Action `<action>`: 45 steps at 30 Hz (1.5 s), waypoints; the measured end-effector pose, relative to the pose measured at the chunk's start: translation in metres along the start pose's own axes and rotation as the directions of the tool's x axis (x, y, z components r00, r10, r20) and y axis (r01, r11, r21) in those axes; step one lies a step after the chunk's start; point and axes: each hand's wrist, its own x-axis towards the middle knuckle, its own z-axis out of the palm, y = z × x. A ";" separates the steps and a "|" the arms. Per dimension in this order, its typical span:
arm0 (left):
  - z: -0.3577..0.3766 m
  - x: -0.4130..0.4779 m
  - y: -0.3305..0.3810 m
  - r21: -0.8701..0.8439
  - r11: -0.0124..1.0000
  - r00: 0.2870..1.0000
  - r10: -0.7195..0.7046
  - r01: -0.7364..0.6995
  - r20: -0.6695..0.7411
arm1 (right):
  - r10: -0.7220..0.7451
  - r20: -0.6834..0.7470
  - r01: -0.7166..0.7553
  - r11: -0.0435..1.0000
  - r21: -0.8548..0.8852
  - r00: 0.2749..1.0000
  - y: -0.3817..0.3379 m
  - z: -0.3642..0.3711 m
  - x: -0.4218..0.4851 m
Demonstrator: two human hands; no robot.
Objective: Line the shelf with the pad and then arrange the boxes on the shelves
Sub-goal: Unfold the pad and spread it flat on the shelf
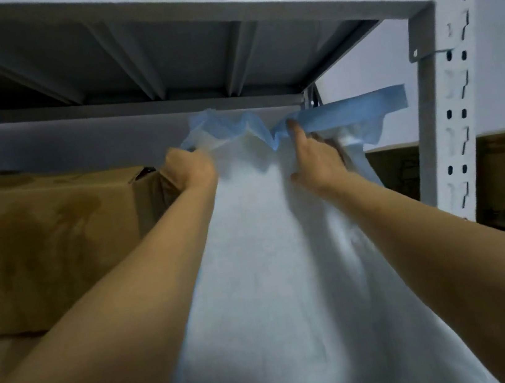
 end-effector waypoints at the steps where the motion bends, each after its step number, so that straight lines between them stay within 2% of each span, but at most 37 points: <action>1: 0.008 0.005 0.001 0.032 0.999 0.998 0.038 -0.037 -0.042 | -0.017 -0.015 0.016 0.999 -0.049 1.000 0.003 0.007 0.011; 4: 0.035 0.017 -0.001 0.101 0.990 0.990 0.109 -0.100 -0.094 | -0.117 -0.062 0.103 0.976 -0.192 0.991 0.010 0.030 0.044; 6: 0.055 0.026 -0.019 0.117 0.991 0.995 0.077 -0.069 -0.063 | -0.157 -0.039 0.144 0.963 -0.226 0.987 0.014 0.050 0.057; 9: 0.085 0.038 -0.066 0.187 0.982 0.999 -0.044 0.037 0.030 | -0.174 0.115 0.194 0.963 -0.189 0.978 0.027 0.099 0.064; 11: 0.102 0.044 -0.102 0.344 0.934 0.972 -0.165 0.099 0.167 | -0.095 0.287 0.121 0.990 -0.071 0.953 0.036 0.132 0.059; 13: 0.115 0.051 -0.137 0.474 0.868 0.926 -0.289 0.147 0.242 | -0.006 0.482 0.008 1.000 -0.002 0.876 0.044 0.163 0.050; 15: 0.125 0.058 -0.164 0.497 0.855 0.895 -0.332 0.151 0.299 | 0.036 0.628 -0.043 0.999 -0.005 0.777 0.048 0.187 0.043; 18: 0.127 0.061 -0.182 0.495 0.846 0.907 -0.350 0.198 0.235 | 0.050 0.741 -0.111 0.993 0.034 0.669 0.053 0.208 0.035; 19: 0.126 0.061 -0.184 0.471 0.863 0.933 -0.304 0.183 0.194 | 0.038 0.743 -0.120 0.991 0.058 0.669 0.054 0.214 0.033; 21: 0.128 0.063 -0.184 0.395 0.914 0.973 -0.171 0.097 0.157 | 0.017 0.690 -0.124 0.987 0.106 0.723 0.057 0.226 0.029; 23: 0.132 0.065 -0.184 0.454 0.890 0.953 -0.090 -0.053 0.289 | 0.007 0.626 -0.093 0.990 0.104 0.780 0.059 0.233 0.024; 25: 0.139 0.068 -0.193 0.577 0.787 0.844 -0.145 -0.219 0.517 | -0.007 0.614 -0.014 0.999 0.029 0.790 0.059 0.241 0.021; 26: 0.140 0.068 -0.197 0.646 0.714 0.783 -0.228 -0.270 0.579 | -0.002 0.624 0.008 1.000 -0.007 0.782 0.059 0.245 0.019; 28: 0.141 0.069 -0.218 0.768 0.516 0.742 -0.326 -0.379 0.586 | 0.053 0.663 -0.009 0.998 -0.070 0.747 0.060 0.252 0.014; 31: 0.133 0.063 -0.238 0.831 0.364 0.734 -0.402 -0.421 0.548 | 0.185 0.681 -0.098 0.981 -0.165 0.708 0.071 0.265 0.004; 32: 0.130 0.060 -0.238 0.835 0.354 0.729 -0.415 -0.422 0.544 | 0.219 0.674 -0.125 0.975 -0.185 0.705 0.073 0.269 0.002; 36: 0.127 0.056 -0.233 0.793 0.448 0.673 -0.436 -0.413 0.597 | 0.265 0.671 -0.136 0.962 -0.239 0.692 0.077 0.271 -0.002; 41: 0.124 0.054 -0.231 0.833 0.383 0.717 -0.435 -0.399 0.544 | 0.374 0.670 -0.191 0.924 -0.332 0.642 0.073 0.261 -0.001; 45: 0.111 0.054 -0.218 0.865 0.302 0.722 -0.477 -0.402 0.502 | 0.372 0.717 -0.177 0.926 -0.334 0.590 0.071 0.253 0.001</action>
